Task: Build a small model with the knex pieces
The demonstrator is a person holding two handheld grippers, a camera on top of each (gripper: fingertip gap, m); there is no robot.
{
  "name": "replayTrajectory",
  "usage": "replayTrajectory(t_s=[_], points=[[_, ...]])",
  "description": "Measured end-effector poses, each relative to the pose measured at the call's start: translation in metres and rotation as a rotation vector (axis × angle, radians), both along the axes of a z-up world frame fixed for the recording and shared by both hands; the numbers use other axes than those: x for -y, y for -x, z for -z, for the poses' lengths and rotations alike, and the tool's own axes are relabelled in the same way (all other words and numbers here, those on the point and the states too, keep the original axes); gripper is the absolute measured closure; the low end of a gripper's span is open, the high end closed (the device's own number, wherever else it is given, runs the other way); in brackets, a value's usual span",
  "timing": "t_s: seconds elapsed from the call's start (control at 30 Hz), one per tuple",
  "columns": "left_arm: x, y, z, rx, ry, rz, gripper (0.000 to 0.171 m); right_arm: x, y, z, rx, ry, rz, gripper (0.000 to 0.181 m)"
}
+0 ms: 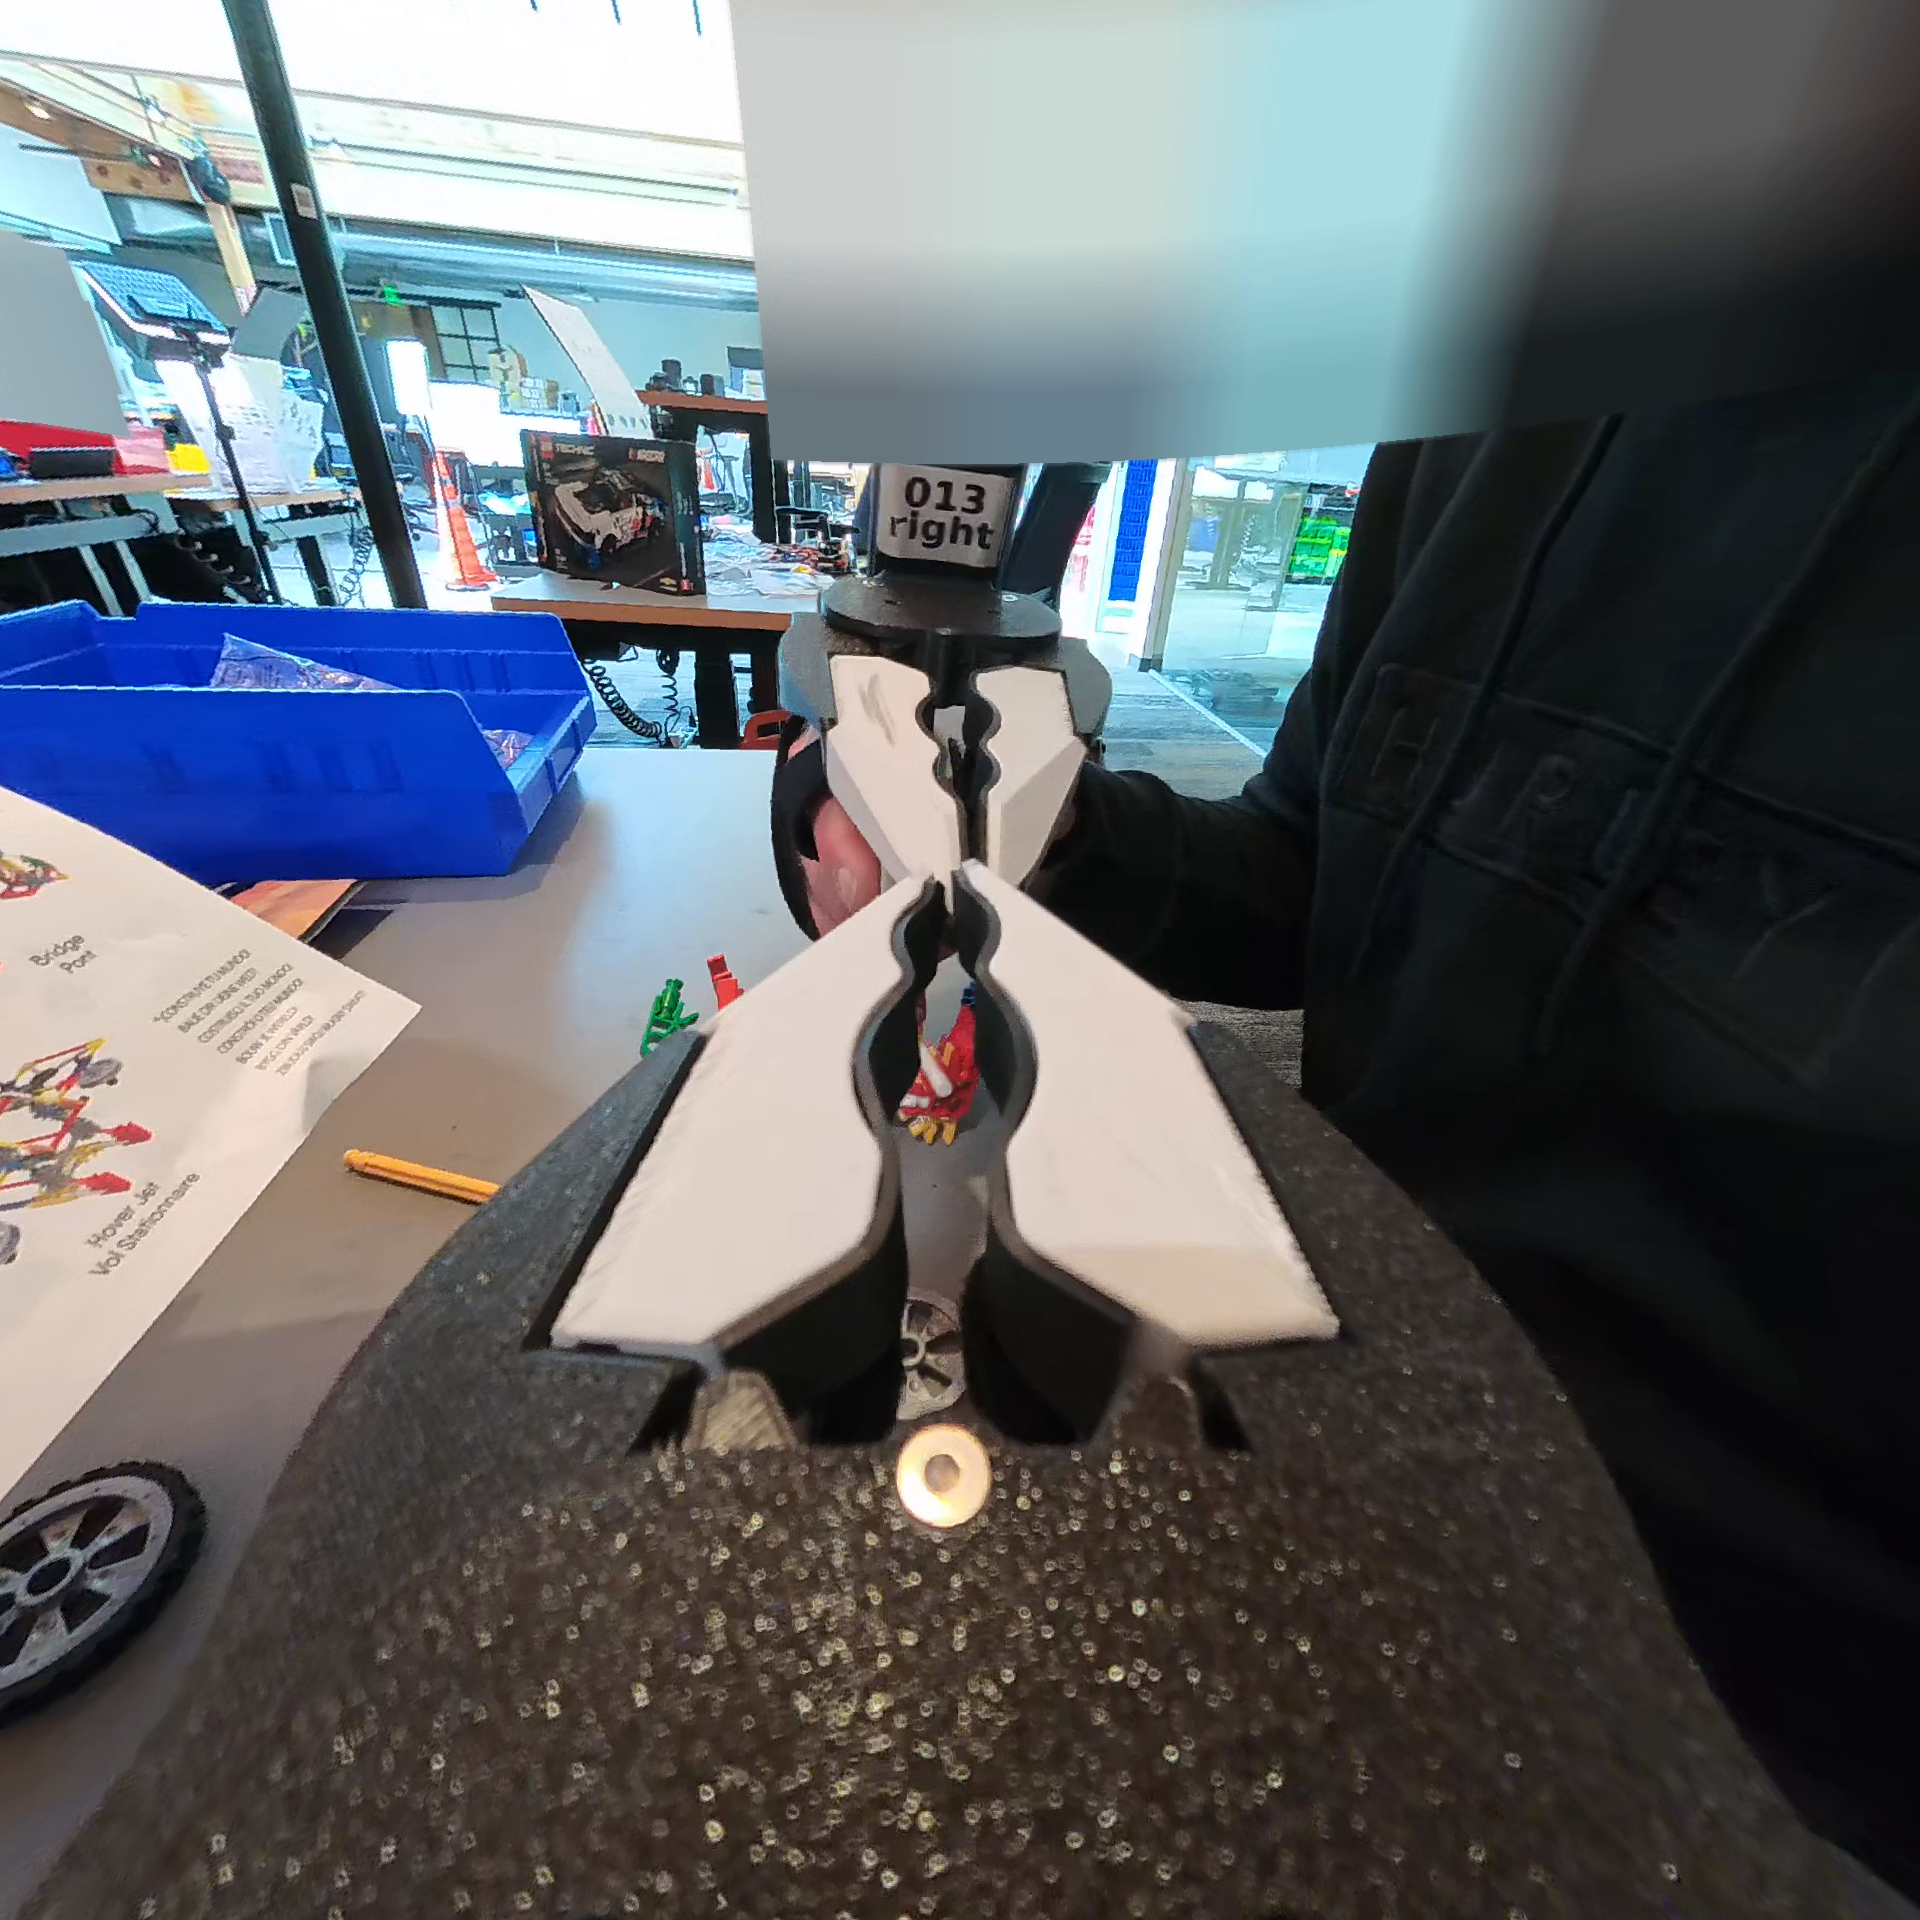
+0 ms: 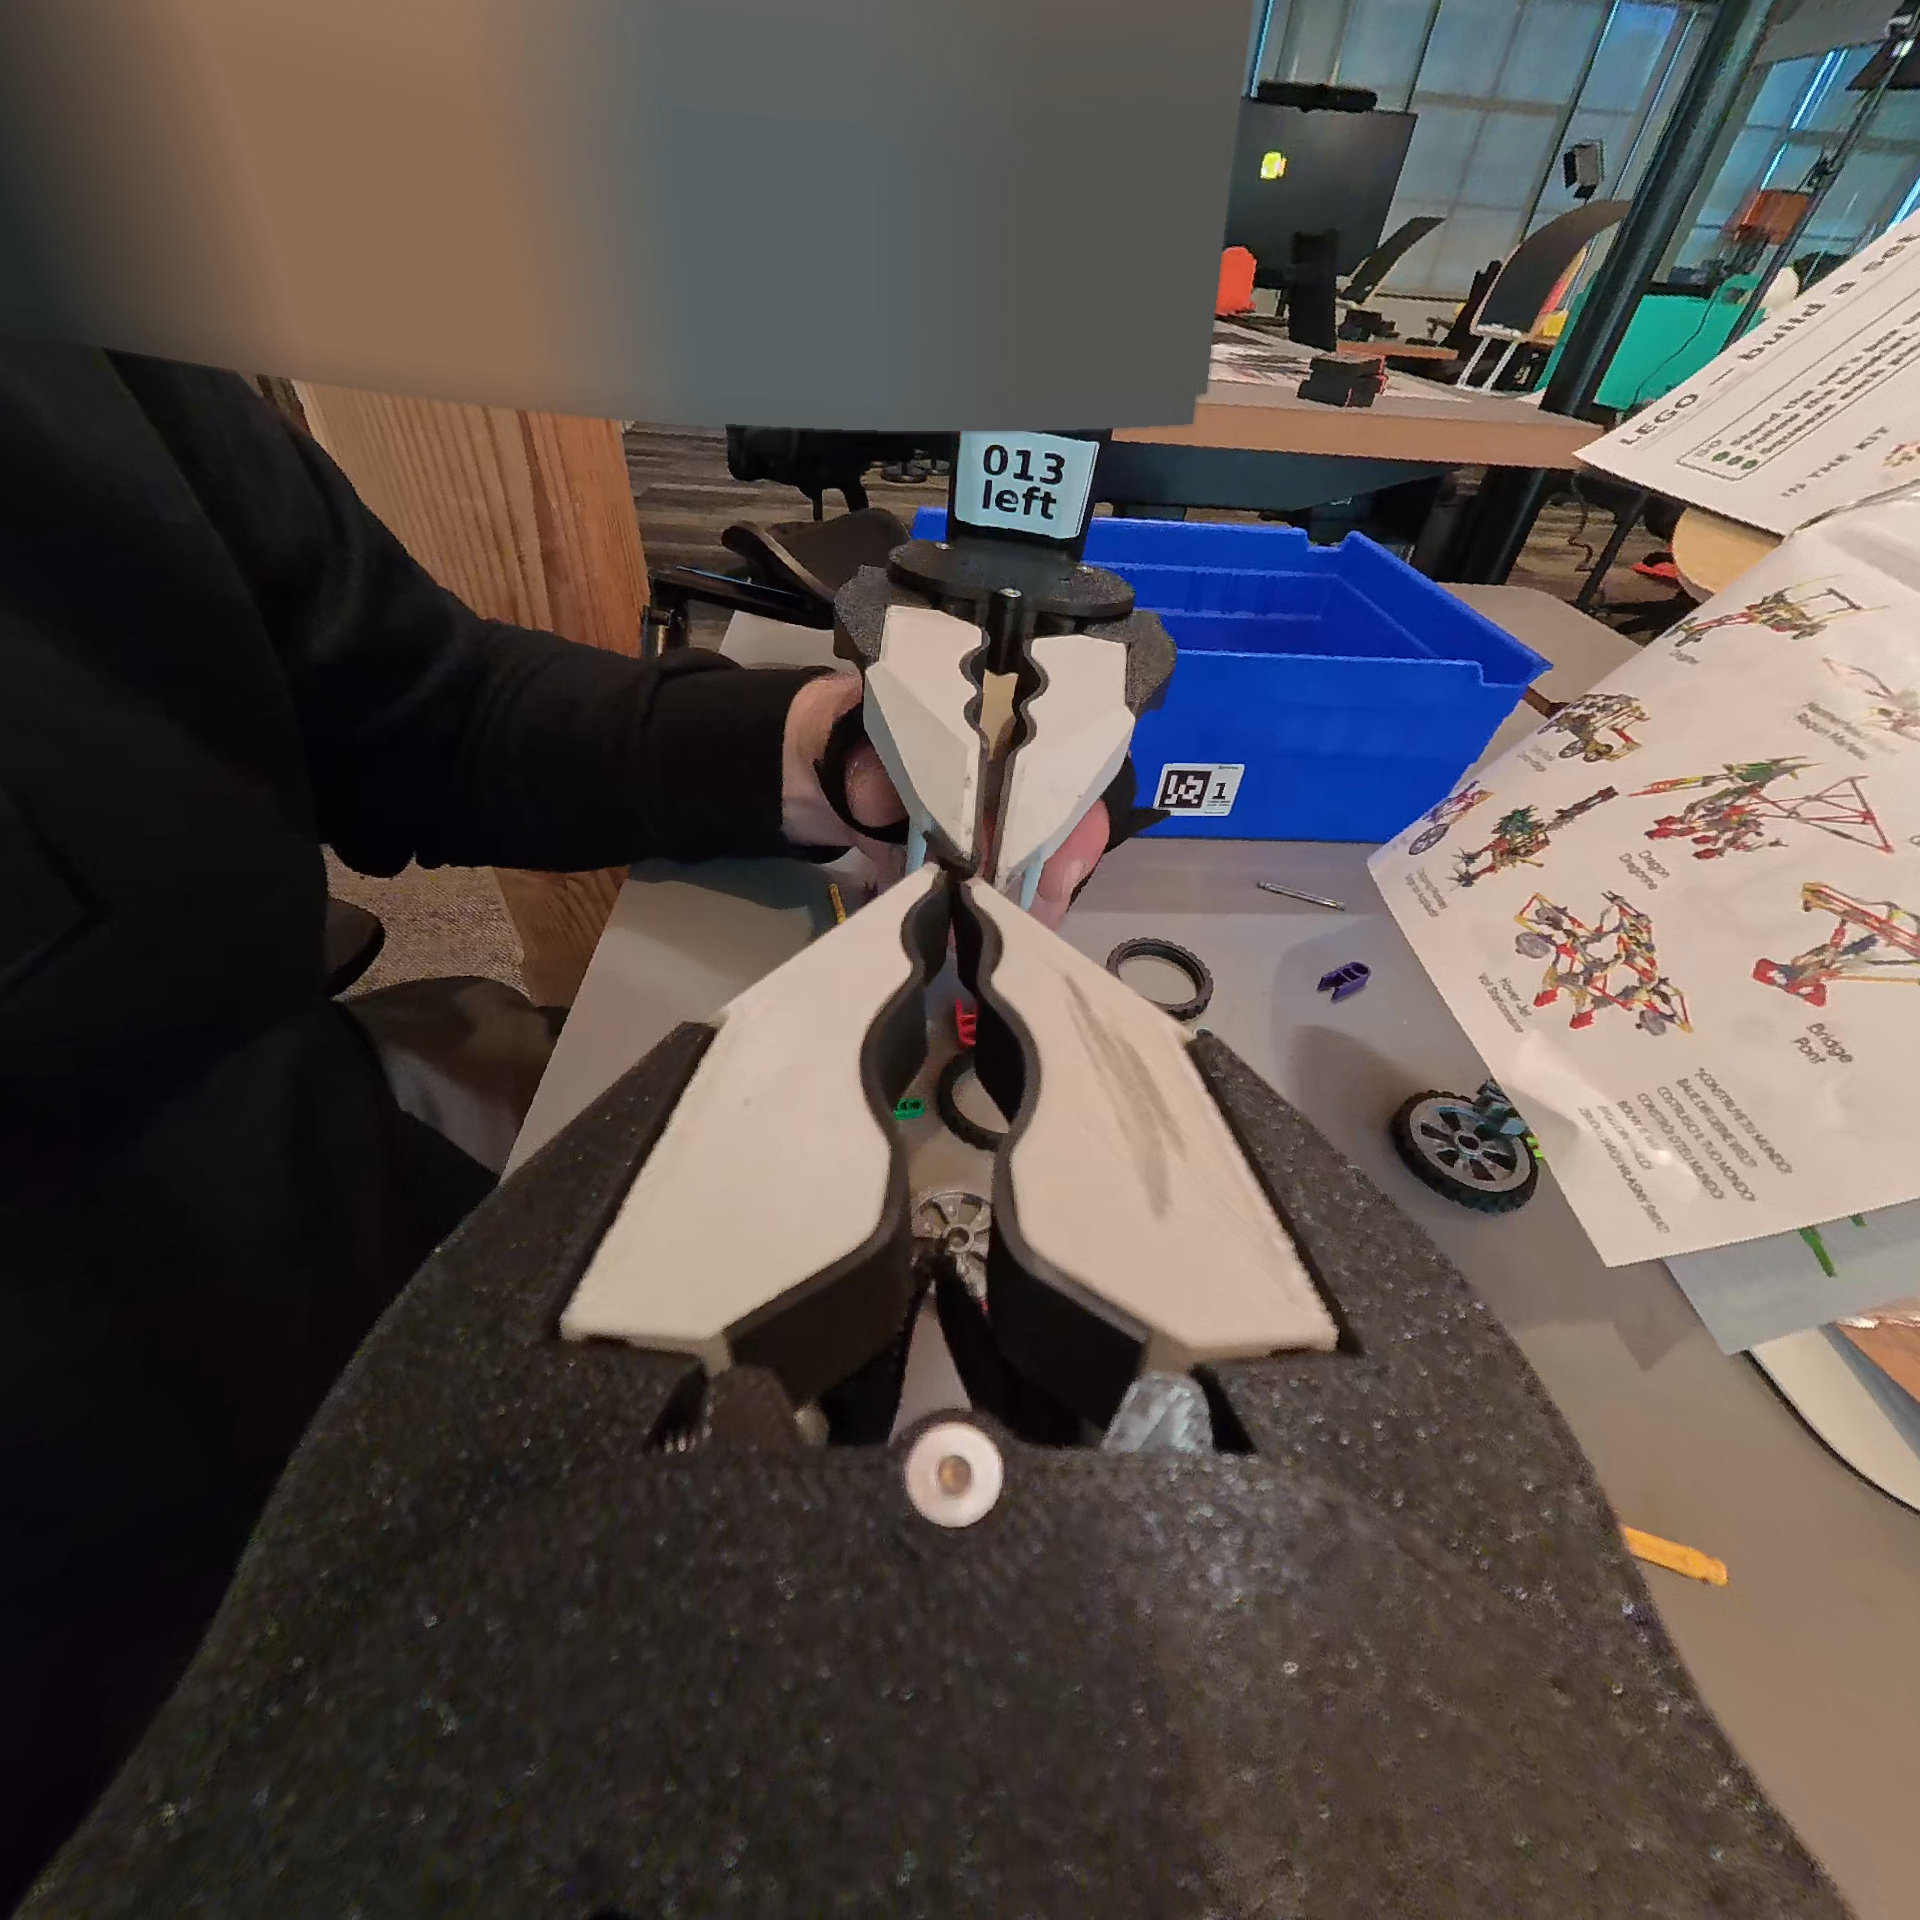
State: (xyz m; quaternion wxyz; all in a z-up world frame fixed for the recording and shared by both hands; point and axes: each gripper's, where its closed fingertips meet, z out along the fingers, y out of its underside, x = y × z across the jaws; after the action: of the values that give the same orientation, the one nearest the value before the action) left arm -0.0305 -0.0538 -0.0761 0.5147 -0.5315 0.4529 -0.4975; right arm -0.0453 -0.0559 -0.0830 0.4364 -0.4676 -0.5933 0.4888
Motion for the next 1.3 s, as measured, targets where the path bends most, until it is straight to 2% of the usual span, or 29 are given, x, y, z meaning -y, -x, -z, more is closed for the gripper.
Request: replayTrajectory(t_s=[0.27,0.87,1.3], points=[[0.002,0.001,-0.005,0.047,0.030,0.036,0.169,0.005,-0.002,-0.004,-0.023,0.011,-0.023,0.175],[0.000,0.002,-0.006,0.074,0.056,0.040,0.171,0.001,-0.009,-0.013,-0.067,0.033,-0.025,0.176],[-0.011,0.002,-0.002,0.025,-0.012,-0.064,0.171,-0.007,-0.006,-0.007,-0.034,-0.007,0.038,0.158]])
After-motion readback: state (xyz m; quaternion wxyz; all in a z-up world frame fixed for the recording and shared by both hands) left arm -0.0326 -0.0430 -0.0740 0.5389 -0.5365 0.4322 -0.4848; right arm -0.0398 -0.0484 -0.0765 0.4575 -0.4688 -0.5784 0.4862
